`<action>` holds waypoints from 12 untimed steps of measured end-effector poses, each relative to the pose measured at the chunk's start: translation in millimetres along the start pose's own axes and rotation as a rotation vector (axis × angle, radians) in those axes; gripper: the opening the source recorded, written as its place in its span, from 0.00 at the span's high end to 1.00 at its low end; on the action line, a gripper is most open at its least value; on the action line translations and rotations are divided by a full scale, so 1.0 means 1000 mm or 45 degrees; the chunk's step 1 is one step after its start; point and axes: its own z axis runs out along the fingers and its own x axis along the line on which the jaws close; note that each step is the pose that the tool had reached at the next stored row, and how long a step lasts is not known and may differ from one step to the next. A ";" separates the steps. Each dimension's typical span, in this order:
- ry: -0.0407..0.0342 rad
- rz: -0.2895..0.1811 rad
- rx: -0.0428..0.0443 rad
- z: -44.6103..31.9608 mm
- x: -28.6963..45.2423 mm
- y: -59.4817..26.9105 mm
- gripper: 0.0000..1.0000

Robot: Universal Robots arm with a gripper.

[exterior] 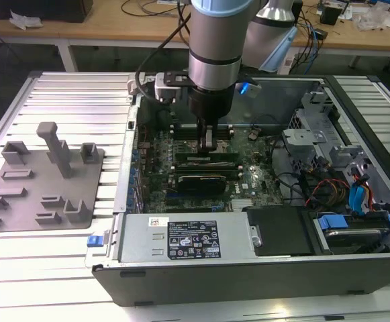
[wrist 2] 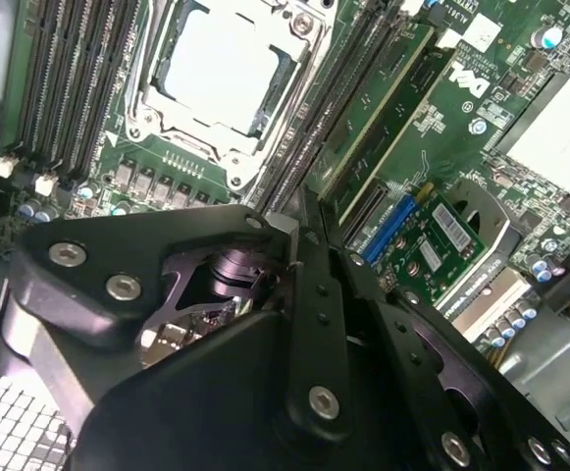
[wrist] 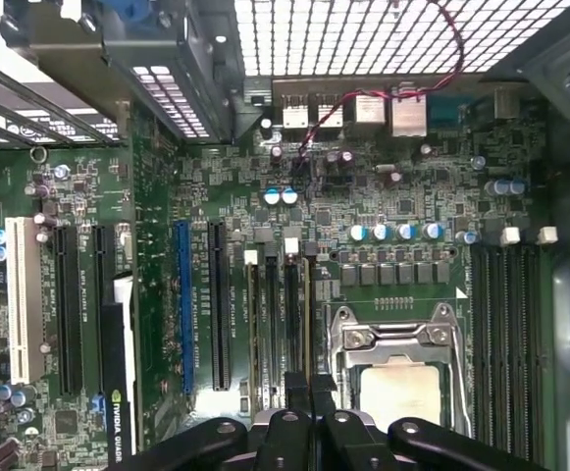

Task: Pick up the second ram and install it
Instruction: 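Insert the second ram into the second slot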

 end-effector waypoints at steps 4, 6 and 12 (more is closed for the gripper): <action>0.0001 0.000 0.000 0.0094 0.0004 -0.0008 0.91; 0.0004 0.000 -0.001 0.0103 0.0004 -0.0008 0.91; -0.0001 0.000 0.000 0.0107 0.0019 -0.0009 0.91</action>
